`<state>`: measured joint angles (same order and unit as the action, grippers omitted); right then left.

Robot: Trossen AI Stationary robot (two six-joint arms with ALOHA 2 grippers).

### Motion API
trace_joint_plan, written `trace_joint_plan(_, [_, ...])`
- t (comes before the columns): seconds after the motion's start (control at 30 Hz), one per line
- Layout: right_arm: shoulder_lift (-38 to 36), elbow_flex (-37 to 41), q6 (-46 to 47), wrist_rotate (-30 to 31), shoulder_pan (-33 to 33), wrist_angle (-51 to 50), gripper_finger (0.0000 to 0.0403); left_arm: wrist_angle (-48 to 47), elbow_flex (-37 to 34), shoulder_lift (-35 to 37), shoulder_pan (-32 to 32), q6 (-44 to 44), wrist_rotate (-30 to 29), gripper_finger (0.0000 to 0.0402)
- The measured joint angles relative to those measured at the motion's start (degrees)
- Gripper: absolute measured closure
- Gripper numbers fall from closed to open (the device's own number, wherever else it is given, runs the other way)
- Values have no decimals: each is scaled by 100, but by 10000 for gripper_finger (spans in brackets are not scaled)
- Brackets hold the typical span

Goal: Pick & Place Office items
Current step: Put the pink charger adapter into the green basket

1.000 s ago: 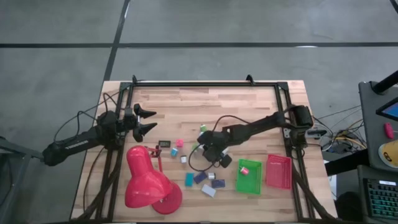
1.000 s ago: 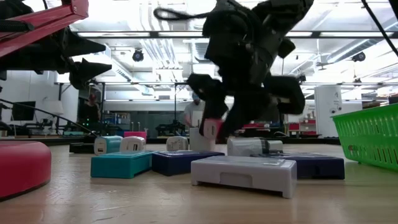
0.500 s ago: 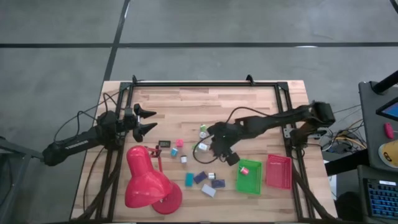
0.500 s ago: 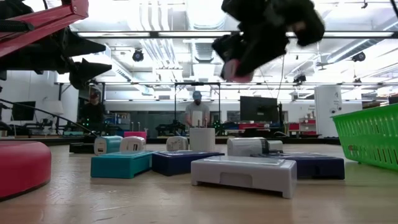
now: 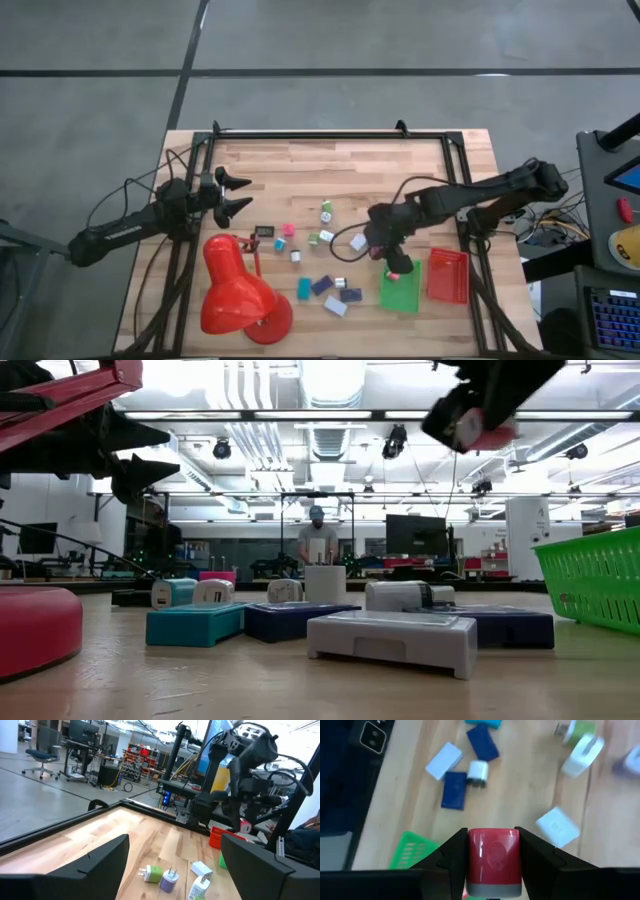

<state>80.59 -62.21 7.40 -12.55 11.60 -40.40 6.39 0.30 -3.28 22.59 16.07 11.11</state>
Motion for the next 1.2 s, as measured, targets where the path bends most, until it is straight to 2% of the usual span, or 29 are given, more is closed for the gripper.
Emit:
trace_joint_plan(0.2, [-63, 444, 1086, 650, 474, -146, 262, -4, -1, -10, -2, -1, 0, 82])
trace_joint_plan(0.47, [108, 865, 2222, 677, 1124, -94, 262, -4, 0, -10, -1, -1, 0, 82])
trace_joint_plan(0.83, [227, 915, 2159, 887, 2134, 317, 261, -4, 0, -10, 0, -1, 0, 82])
trace_joint_plan(1.2, [988, 919, 2064, 946, 2305, 375, 257, -4, 0, -10, -2, 0, 0, 82])
